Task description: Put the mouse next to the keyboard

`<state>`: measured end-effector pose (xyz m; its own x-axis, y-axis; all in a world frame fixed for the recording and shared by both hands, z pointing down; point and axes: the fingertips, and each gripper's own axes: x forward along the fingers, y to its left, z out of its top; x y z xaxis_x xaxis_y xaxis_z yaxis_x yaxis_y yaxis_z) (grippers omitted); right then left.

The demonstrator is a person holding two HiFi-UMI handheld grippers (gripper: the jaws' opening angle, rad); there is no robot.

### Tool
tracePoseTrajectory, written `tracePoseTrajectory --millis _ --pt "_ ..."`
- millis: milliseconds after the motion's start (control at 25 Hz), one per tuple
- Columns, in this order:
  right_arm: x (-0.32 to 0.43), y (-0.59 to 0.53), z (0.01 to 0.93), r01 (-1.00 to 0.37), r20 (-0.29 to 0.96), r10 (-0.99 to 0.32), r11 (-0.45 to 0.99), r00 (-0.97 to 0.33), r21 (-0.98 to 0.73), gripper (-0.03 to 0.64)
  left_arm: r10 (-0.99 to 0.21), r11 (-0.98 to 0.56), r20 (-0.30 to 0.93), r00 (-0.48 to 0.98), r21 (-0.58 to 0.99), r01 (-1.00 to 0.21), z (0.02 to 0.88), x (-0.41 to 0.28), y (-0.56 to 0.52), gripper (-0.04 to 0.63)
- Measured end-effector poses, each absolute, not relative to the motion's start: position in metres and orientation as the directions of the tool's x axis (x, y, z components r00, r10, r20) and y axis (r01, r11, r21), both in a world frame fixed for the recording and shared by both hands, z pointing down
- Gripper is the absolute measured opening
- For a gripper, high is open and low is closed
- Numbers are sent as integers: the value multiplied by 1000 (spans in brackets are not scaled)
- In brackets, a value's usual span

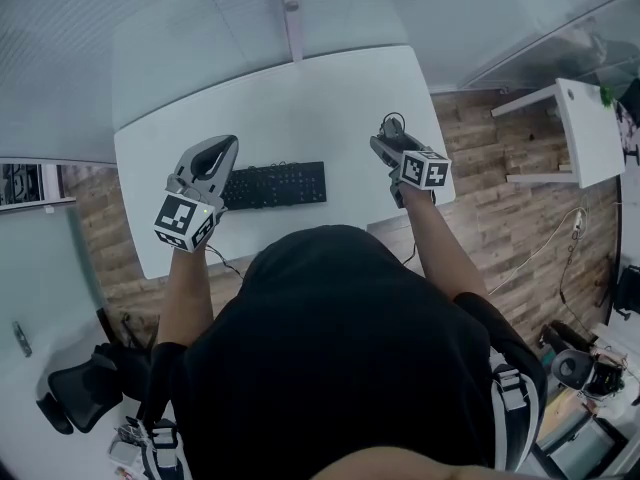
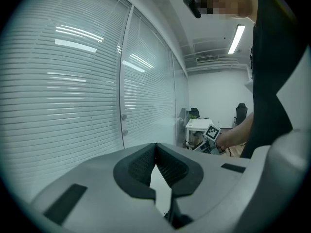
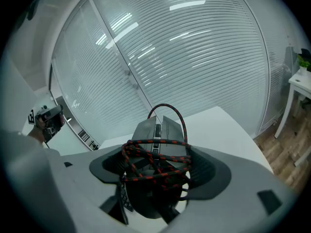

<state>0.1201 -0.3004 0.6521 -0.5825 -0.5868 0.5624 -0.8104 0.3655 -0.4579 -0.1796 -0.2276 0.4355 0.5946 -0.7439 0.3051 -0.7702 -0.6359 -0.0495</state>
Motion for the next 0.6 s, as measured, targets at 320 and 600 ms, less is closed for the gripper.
tracePoseTrajectory --millis 320,600 --pt "121 -285 685 -831 616 -558 335 -555 -445 400 -725 -660 317 612 -62 -749 441 -179 -226 21" --pt "119 -278 719 -851 667 -528 326 -525 -412 399 -710 -668 335 619 -43 -743 452 -189 -232 23"
